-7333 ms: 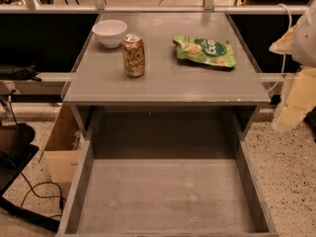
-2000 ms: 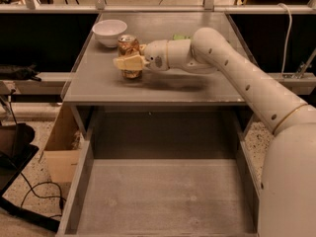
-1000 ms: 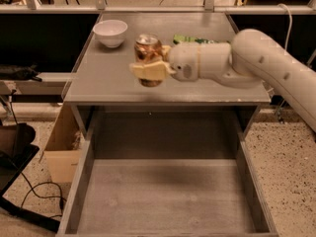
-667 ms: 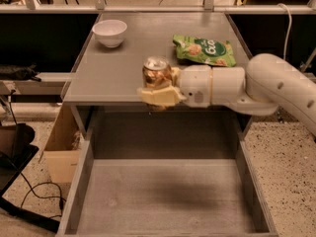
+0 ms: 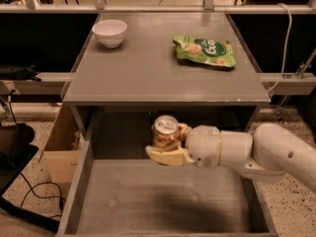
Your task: Place orange can into top drawer
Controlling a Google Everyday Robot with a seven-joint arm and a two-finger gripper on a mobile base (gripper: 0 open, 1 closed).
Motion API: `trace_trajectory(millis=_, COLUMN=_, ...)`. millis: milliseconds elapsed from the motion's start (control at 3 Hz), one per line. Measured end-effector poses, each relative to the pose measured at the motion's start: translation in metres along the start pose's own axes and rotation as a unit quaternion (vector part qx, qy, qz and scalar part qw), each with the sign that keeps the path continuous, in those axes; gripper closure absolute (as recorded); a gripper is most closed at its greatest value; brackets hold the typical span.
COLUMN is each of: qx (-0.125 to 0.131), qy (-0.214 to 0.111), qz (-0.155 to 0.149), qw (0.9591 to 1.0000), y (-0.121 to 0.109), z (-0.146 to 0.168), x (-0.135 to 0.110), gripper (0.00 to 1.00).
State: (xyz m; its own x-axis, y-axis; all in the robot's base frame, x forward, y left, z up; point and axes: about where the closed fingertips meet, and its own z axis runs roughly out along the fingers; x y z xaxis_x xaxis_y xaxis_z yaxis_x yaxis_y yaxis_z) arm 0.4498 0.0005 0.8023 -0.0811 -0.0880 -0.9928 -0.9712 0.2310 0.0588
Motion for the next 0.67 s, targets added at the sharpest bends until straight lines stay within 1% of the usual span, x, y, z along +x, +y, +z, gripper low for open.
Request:
trace_trajectory(millis=333, qx=0.003, qy=0.002, qz=0.012, qw=0.9999, y=0.002, z=0.014, x=0.054, gripper=1.00)
trace_trajectory(millis=667, qx=0.012, qy=0.029, qz=0.015, qw=0.9994, y=-0.010, z=0.040, x=0.087, gripper=1.00)
